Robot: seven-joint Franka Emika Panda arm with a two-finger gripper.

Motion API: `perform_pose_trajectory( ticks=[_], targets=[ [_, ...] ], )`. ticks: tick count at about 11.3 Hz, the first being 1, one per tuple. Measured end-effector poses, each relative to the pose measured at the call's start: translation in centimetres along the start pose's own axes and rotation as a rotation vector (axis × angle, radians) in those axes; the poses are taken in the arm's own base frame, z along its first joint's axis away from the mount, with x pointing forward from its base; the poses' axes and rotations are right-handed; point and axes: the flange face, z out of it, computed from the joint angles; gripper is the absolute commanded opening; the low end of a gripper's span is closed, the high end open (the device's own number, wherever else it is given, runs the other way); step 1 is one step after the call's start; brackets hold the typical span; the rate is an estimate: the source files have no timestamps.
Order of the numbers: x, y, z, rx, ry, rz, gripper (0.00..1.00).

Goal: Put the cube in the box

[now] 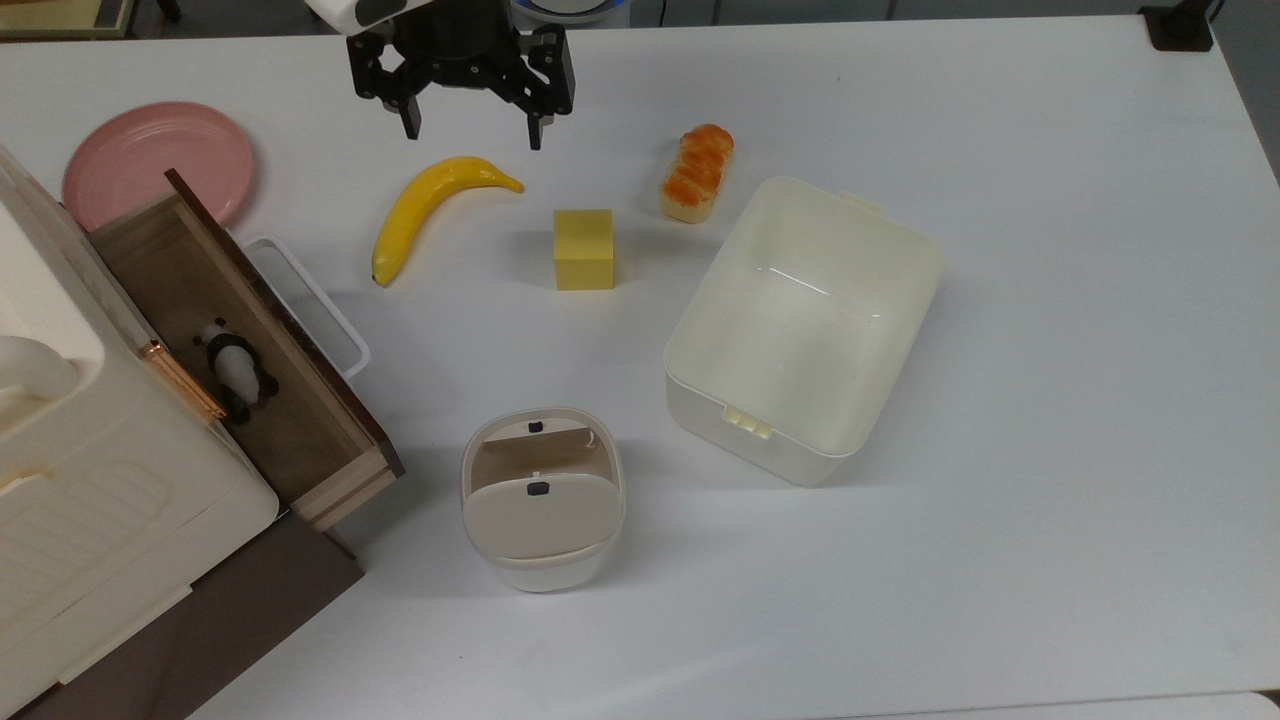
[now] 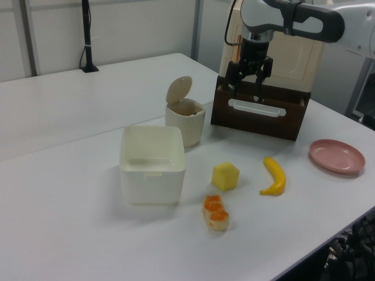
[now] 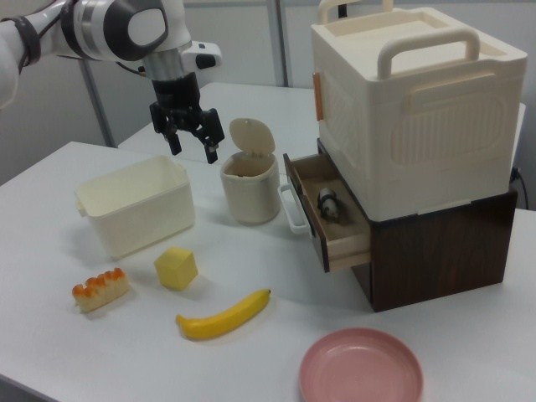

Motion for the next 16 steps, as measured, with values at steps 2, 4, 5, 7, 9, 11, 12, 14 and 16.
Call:
perform_pose_trajectory(
  ticks=[2,4,5,7,9,11,12,14,16],
  targets=[
    [0.0,0.0,0.0,0.000,0.000,-0.003,1.00],
    [0.0,0.0,0.0,0.000,0.000,-0.012,1.00],
    [0.0,0.0,0.0,0.000,-0.001,-0.022,1.00],
    [0.0,-0.2,0.2,0.001,-0.005,-0.035,1.00],
    [0.0,-0.3,0.3,0.001,-0.007,-0.038,1.00],
    [0.0,-0.4,0.3,0.002,-0.007,-0.039,1.00],
    [0.0,-0.6,0.3,0.002,-0.007,-0.046,1.00],
    [0.0,-1.2,0.4,0.003,-0.009,-0.056,1.00],
    [-0.6,-2.2,0.8,0.007,-0.053,-0.070,1.00]
  ],
)
